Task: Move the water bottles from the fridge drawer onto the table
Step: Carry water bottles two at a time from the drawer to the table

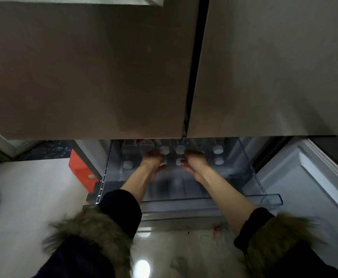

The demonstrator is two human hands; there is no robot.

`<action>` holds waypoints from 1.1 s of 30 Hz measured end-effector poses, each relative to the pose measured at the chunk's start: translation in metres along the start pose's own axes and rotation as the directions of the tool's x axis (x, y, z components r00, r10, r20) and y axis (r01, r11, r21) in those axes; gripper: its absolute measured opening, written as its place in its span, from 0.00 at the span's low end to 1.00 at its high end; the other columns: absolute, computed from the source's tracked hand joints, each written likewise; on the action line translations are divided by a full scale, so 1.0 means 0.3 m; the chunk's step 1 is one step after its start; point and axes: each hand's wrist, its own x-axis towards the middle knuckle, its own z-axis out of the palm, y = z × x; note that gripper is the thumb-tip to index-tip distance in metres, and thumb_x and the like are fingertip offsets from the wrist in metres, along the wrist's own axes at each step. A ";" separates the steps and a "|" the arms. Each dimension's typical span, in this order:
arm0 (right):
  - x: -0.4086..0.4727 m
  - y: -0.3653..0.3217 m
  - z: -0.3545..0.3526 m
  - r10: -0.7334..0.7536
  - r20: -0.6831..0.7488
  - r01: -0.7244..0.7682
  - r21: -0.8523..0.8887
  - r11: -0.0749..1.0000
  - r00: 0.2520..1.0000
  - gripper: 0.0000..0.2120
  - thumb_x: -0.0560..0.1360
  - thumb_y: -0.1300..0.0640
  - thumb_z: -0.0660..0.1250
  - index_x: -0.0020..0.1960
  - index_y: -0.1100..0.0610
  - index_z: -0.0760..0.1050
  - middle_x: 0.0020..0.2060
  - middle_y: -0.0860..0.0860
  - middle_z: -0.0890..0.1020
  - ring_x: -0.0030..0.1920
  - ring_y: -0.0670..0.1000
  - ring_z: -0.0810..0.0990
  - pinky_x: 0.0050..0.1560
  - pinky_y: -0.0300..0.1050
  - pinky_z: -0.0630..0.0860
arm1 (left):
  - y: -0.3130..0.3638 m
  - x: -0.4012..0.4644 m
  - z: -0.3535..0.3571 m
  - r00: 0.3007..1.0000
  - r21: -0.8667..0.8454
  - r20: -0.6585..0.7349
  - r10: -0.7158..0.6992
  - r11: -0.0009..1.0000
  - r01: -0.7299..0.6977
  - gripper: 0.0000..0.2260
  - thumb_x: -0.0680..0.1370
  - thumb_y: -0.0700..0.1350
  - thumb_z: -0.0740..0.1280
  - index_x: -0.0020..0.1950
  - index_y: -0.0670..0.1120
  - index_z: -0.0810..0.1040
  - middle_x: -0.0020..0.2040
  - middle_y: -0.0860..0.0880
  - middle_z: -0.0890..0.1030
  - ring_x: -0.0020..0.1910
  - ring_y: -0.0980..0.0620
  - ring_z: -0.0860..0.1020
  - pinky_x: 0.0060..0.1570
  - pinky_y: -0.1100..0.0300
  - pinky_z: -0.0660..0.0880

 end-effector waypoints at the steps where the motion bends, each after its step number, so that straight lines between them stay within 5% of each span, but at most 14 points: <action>1: 0.022 -0.004 0.008 0.017 0.018 -0.017 0.004 1.000 1.000 0.09 0.79 0.61 0.56 0.52 0.60 0.74 0.39 0.54 0.76 0.35 0.50 0.74 0.43 0.47 0.75 | 0.003 0.014 0.013 1.000 -0.069 -0.004 -0.021 0.997 0.021 0.12 0.78 0.31 0.54 0.48 0.46 0.71 0.40 0.48 0.73 0.38 0.54 0.71 0.40 0.62 0.71; 3: 0.055 -0.014 0.025 0.058 0.054 -0.057 -0.021 0.998 0.997 0.07 0.80 0.60 0.57 0.45 0.57 0.72 0.38 0.53 0.74 0.36 0.50 0.73 0.48 0.46 0.76 | 0.005 0.038 0.028 0.999 -0.135 -0.009 -0.036 0.990 0.035 0.11 0.79 0.32 0.55 0.47 0.46 0.72 0.42 0.48 0.75 0.40 0.53 0.73 0.43 0.61 0.72; 9: 0.110 -0.009 0.053 0.090 0.052 -0.092 0.039 0.995 0.995 0.10 0.81 0.56 0.57 0.41 0.56 0.68 0.36 0.53 0.73 0.34 0.49 0.73 0.29 0.39 0.71 | -0.012 0.083 0.035 0.997 -0.256 -0.027 -0.072 0.965 0.062 0.12 0.77 0.31 0.54 0.53 0.42 0.73 0.46 0.43 0.78 0.49 0.46 0.76 0.45 0.59 0.74; 15: 0.120 0.002 0.046 0.094 0.075 -0.103 0.125 0.987 0.993 0.08 0.77 0.61 0.63 0.39 0.58 0.71 0.34 0.53 0.76 0.34 0.49 0.75 0.32 0.39 0.75 | 0.001 0.063 0.006 0.988 -0.340 -0.063 -0.143 0.933 0.114 0.09 0.78 0.33 0.53 0.45 0.39 0.72 0.39 0.42 0.74 0.37 0.47 0.74 0.38 0.57 0.74; 19: 0.085 0.006 0.032 0.121 0.114 -0.124 0.017 0.992 0.986 0.07 0.75 0.70 0.61 0.40 0.63 0.73 0.48 0.64 0.80 0.54 0.61 0.79 0.57 0.50 0.76 | -0.002 0.034 -0.039 0.985 -0.318 -0.026 -0.169 0.936 0.152 0.06 0.78 0.39 0.60 0.44 0.41 0.74 0.35 0.42 0.79 0.30 0.48 0.80 0.29 0.61 0.78; 22: 0.035 0.008 0.020 0.169 0.154 -0.174 0.023 0.984 0.974 0.12 0.75 0.73 0.59 0.36 0.60 0.69 0.40 0.58 0.76 0.44 0.53 0.77 0.59 0.49 0.74 | -0.010 0.014 -0.067 0.991 -0.302 0.015 -0.135 0.944 0.133 0.05 0.76 0.35 0.64 0.50 0.40 0.77 0.38 0.43 0.83 0.36 0.50 0.82 0.44 0.56 0.79; 25: -0.003 0.011 0.010 0.135 0.104 -0.127 -0.085 0.988 0.985 0.09 0.74 0.68 0.64 0.37 0.58 0.71 0.45 0.57 0.76 0.40 0.50 0.76 0.45 0.43 0.78 | -0.006 -0.036 -0.084 0.992 -0.328 -0.059 -0.115 0.940 0.090 0.06 0.73 0.31 0.66 0.46 0.41 0.76 0.38 0.44 0.80 0.36 0.51 0.78 0.38 0.55 0.77; 29: -0.069 0.011 0.010 -0.022 -0.043 0.010 -0.267 0.964 0.999 0.07 0.71 0.60 0.69 0.46 0.61 0.74 0.35 0.55 0.77 0.28 0.49 0.74 0.21 0.37 0.69 | 0.008 -0.098 -0.122 0.984 -0.210 -0.178 -0.016 0.977 -0.022 0.15 0.72 0.36 0.70 0.58 0.38 0.74 0.52 0.39 0.78 0.45 0.47 0.77 0.39 0.57 0.77; 31: -0.114 0.008 0.005 -0.131 -0.072 0.104 -0.302 0.948 0.989 0.14 0.71 0.57 0.68 0.53 0.64 0.74 0.39 0.58 0.79 0.26 0.49 0.73 0.17 0.33 0.66 | 0.012 -0.132 -0.144 0.973 -0.151 -0.221 0.064 0.984 -0.099 0.12 0.74 0.36 0.68 0.56 0.39 0.73 0.51 0.40 0.76 0.45 0.48 0.76 0.35 0.60 0.78; 33: -0.169 0.013 -0.006 -0.232 -0.104 0.186 -0.335 0.924 0.967 0.17 0.72 0.55 0.67 0.55 0.65 0.73 0.46 0.61 0.81 0.28 0.49 0.77 0.23 0.36 0.74 | 0.015 -0.168 -0.167 0.962 -0.112 -0.245 0.118 0.982 -0.149 0.07 0.74 0.38 0.68 0.45 0.43 0.69 0.48 0.43 0.72 0.39 0.51 0.75 0.30 0.63 0.78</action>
